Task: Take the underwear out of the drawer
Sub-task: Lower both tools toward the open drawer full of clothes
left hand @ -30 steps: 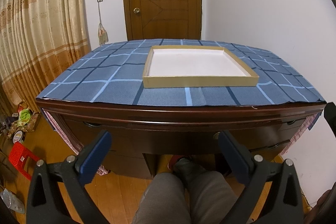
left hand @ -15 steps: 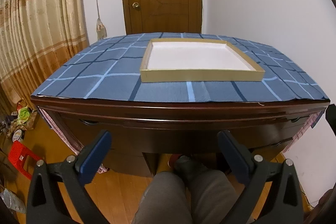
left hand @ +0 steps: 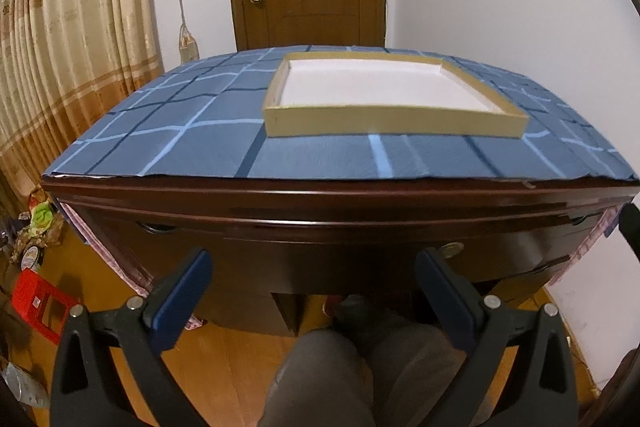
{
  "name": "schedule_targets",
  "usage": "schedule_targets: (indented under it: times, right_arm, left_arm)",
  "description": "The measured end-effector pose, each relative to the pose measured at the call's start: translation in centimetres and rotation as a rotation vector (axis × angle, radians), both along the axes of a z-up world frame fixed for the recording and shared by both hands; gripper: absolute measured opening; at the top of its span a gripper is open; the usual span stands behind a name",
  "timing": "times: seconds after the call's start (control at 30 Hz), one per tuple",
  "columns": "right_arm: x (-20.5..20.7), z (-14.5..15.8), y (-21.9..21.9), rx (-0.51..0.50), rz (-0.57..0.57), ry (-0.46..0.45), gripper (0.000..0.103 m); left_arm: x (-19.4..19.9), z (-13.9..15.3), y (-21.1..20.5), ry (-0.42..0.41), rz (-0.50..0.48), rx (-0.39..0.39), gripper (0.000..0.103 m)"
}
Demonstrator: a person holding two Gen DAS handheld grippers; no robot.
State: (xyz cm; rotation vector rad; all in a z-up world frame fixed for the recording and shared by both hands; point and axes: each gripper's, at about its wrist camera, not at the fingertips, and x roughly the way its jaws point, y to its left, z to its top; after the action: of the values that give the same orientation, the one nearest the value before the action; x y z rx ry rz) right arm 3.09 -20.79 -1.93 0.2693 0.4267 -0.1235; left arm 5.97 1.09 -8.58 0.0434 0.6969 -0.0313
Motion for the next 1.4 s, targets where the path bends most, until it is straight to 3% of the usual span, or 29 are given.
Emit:
schedule_targets:
  times: [0.17, 0.3, 0.53, 0.77, 0.93, 1.4]
  right_arm:
    - [1.5, -2.8, -1.6, -0.01, 0.024, 0.047, 0.102]
    - [3.0, -5.3, -3.4, -0.002, 0.021, 0.112, 0.102]
    - [5.2, -7.3, -6.9, -0.07, 0.066, 0.097, 0.102]
    - [6.3, -9.2, -9.5, -0.016, 0.104, 0.1, 0.102]
    - [7.5, -9.8, -10.3, -0.037, 0.158, 0.078, 0.102]
    - [11.2, -12.2, -11.9, 0.071, 0.279, 0.1, 0.102]
  left_arm:
    - [1.1, -2.3, 1.3, 0.002, 0.013, -0.006, 0.103]
    - [2.1, -3.6, 2.8, 0.001, 0.018, -0.077, 0.103]
    - [3.6, -4.9, 4.5, -0.048, 0.065, -0.191, 0.103]
    - [4.3, -5.5, 3.3, -0.084, 0.078, -0.127, 0.103]
    - [4.8, -5.7, 3.8, -0.098, 0.096, -0.139, 0.103]
    - [5.7, -6.2, 3.9, -0.076, 0.092, -0.109, 0.103]
